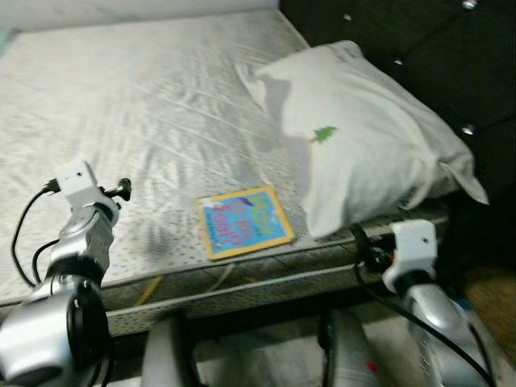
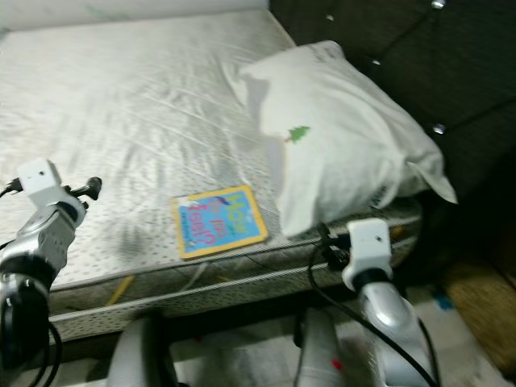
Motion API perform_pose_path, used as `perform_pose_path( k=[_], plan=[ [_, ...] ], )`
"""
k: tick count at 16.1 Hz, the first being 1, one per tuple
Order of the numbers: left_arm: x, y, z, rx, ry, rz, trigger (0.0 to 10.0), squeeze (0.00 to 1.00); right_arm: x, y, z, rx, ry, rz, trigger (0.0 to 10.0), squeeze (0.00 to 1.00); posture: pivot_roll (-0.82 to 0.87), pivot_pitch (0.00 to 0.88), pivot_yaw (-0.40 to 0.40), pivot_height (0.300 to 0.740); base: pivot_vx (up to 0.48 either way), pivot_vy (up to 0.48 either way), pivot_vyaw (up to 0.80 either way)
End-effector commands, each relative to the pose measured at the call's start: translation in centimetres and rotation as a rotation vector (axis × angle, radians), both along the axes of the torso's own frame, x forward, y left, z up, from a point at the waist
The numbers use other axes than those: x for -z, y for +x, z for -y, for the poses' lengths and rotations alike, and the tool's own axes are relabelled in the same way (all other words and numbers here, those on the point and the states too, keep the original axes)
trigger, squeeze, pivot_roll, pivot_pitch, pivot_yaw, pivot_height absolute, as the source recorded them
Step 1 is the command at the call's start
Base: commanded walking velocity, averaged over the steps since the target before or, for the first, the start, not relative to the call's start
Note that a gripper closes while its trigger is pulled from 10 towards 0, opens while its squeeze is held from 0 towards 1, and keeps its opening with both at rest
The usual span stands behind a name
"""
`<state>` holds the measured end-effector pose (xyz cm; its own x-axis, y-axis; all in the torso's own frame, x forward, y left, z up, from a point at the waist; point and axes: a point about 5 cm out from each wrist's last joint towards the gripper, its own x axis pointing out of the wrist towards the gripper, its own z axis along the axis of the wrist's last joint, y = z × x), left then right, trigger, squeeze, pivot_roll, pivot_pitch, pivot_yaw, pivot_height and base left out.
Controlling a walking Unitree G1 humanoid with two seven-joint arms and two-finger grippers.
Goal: Clean up the room
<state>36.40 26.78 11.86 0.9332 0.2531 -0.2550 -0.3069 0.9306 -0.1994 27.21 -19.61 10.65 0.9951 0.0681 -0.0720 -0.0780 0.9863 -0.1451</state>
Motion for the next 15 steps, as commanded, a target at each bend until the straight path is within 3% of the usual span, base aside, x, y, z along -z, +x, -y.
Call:
perform_pose_path(
  k=[1,2,3,4,5,6,8,9,12,14,15],
  plan=[
    [1.3,-0.5,0.9,0.047,-0.017,-0.038,10.0,0.00,0.2,0.2,-0.5,-0.011,0.003,0.001,10.0,0.00,-0.12,0.000,0.050,0.525,0.000,0.000,0.00],
    [2.5,-0.9,2.3,0.098,-0.046,-0.057,10.0,0.00,0.2,0.6,-0.9,-0.017,0.010,0.007,10.0,0.00,-0.11,0.000,0.050,0.525,0.000,0.000,0.00],
    [4.7,-1.9,4.8,0.178,-0.082,-0.105,10.0,0.00,0.2,1.1,-1.3,-0.021,0.014,0.016,10.0,0.00,-0.10,0.000,0.049,0.525,0.000,0.000,0.00],
    [5.3,-2.2,5.4,0.192,-0.082,-0.118,10.0,0.00,0.1,1.2,-1.4,-0.022,0.015,0.020,10.0,0.00,-0.10,0.000,0.049,0.525,0.000,0.000,0.00],
    [6.8,-3.0,7.1,0.219,-0.111,-0.159,10.0,0.00,0.0,1.5,-1.6,-0.024,0.013,0.033,10.0,0.00,-0.11,0.000,0.050,0.525,0.000,0.000,0.00],
    [7.2,-3.3,7.9,0.256,-0.078,-0.159,10.0,0.00,-0.1,1.6,-1.5,-0.023,0.012,0.038,10.0,0.00,-0.11,0.000,0.050,0.525,0.000,0.000,0.00],
    [7.2,-4.0,9.4,0.314,-0.069,-0.129,10.0,0.00,-0.1,1.7,-1.4,-0.022,0.011,0.043,10.0,0.00,-0.11,0.000,0.051,0.525,0.000,0.000,0.00],
    [6.6,-5.1,10.1,0.376,0.011,-0.077,10.0,0.00,-0.1,1.7,-1.5,-0.028,0.013,0.046,10.0,0.00,-0.11,0.000,0.049,0.525,0.000,0.000,0.00],
    [5.8,-7.2,11.1,0.437,0.076,-0.017,10.0,0.00,0.2,1.6,-2.4,-0.053,0.027,0.043,10.0,0.00,-0.09,0.000,0.039,0.525,0.000,0.000,0.00],
    [5.6,-8.2,12.6,0.505,0.078,-0.032,10.0,0.00,0.3,1.7,-3.2,-0.072,0.039,0.045,10.0,0.00,-0.08,0.000,0.033,0.525,0.000,0.000,0.00],
    [6.2,-8.6,13.3,0.529,0.056,-0.102,10.0,0.00,0.3,1.8,-3.4,-0.079,0.042,0.049,10.0,0.00,-0.08,0.000,0.033,0.525,0.000,0.000,0.00]
  ],
)
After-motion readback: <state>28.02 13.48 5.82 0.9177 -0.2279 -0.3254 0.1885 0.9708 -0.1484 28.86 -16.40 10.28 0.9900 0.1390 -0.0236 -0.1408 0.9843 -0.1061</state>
